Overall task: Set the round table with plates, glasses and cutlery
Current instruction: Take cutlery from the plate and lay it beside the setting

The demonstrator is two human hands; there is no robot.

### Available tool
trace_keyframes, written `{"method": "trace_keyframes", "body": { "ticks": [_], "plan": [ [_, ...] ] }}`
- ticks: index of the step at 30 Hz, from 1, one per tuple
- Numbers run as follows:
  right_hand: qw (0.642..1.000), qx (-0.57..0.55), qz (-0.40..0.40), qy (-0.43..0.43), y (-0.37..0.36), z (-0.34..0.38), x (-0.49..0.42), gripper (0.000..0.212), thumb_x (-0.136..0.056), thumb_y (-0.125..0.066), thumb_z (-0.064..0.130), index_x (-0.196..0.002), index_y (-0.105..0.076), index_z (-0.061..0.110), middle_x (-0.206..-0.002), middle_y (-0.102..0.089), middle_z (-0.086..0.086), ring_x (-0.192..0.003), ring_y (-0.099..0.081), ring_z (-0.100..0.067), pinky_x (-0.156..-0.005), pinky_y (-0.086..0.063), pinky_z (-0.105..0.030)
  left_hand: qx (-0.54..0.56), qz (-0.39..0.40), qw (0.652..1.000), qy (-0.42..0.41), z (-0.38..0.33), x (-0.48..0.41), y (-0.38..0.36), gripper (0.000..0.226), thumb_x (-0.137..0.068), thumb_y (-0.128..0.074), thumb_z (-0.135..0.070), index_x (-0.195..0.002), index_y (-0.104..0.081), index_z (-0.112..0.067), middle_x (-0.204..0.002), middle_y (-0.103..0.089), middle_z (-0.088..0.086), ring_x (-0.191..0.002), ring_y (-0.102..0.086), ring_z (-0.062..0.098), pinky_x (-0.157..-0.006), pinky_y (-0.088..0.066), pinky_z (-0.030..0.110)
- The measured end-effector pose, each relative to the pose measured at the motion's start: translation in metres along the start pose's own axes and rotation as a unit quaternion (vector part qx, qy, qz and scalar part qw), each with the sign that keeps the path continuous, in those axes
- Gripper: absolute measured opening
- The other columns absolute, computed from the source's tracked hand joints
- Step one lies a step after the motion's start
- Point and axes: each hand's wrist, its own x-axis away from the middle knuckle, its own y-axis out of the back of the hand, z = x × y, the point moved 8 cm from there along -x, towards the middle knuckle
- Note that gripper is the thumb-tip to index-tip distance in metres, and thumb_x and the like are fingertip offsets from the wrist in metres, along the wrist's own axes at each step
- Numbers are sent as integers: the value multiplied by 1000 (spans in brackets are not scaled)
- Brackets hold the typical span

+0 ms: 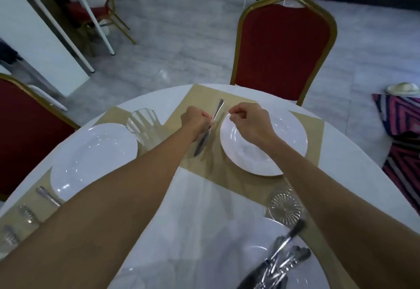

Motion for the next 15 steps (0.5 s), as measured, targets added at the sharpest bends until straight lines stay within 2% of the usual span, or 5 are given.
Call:
{"method": "trace_keyframes", "body": {
  "ticks": [2,5,11,15],
  "plan": [
    [998,54,2,29,-5,1,-17,19,-93,-60,16,-102,-76,22,-97,-73,9,-95,-64,-11,-92,-49,-23,-12,-11,1000,-14,2,-10,-2,8,-79,-71,-10,-83,-77,-13,-85,-71,-3,-93,-65,15,-78,-48,20],
    [995,93,-8,39,-6,-3,-37,22,-92,-58,19,-103,-75,26,-105,-74,6,-105,-63,-21,-97,-49,-41,-44,-13,998,-45,3,-22,-8,9,-80,-71,-14,-86,-78,-11,-92,-74,-2,-92,-62,12,-80,-41,17],
    [977,189,-23,94,-2,-1,-54,26,-96,-52,21,-108,-74,27,-111,-73,7,-112,-58,-25,-99,-45,-47,-106,-9,988,-111,-12,-34,-20,10,-80,-72,-17,-84,-80,-12,-91,-76,2,-96,-67,20,-92,-51,31],
    [966,234,-5,105,-9,9,-62,30,-100,-47,23,-116,-71,29,-118,-69,7,-120,-46,-25,-102,-31,-44,-129,-13,983,-132,-14,-39,-23,6,-78,-76,-21,-79,-80,-16,-87,-76,-1,-94,-67,20,-86,-51,28]
  ]
}}
